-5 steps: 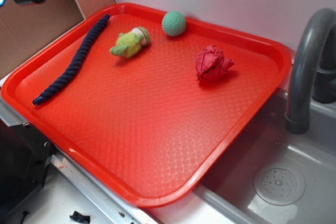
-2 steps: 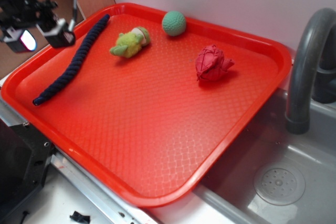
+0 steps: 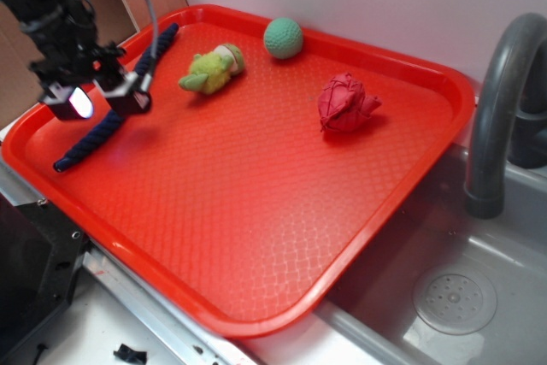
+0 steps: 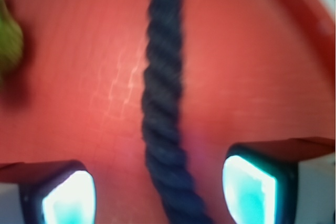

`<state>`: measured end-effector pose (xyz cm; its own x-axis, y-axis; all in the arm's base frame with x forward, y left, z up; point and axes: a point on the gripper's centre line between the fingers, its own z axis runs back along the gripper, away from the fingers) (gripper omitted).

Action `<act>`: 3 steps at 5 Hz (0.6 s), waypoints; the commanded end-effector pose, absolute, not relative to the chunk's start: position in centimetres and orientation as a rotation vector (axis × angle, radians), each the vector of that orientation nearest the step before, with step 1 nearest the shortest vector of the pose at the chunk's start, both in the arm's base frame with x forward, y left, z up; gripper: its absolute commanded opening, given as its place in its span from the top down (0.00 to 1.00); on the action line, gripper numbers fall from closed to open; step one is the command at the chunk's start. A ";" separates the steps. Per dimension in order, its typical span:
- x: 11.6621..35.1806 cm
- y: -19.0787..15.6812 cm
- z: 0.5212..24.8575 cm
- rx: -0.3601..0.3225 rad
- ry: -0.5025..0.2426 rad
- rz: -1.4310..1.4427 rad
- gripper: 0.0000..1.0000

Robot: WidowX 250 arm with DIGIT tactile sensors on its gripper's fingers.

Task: Grab the blue rope.

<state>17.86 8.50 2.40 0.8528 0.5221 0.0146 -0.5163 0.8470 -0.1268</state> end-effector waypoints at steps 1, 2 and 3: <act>17.8 8.6 0.7 -0.081 -0.023 0.513 0.00; 17.6 8.5 0.4 -0.074 -0.037 0.531 1.00; 17.5 8.7 0.1 -0.077 -0.026 0.538 1.00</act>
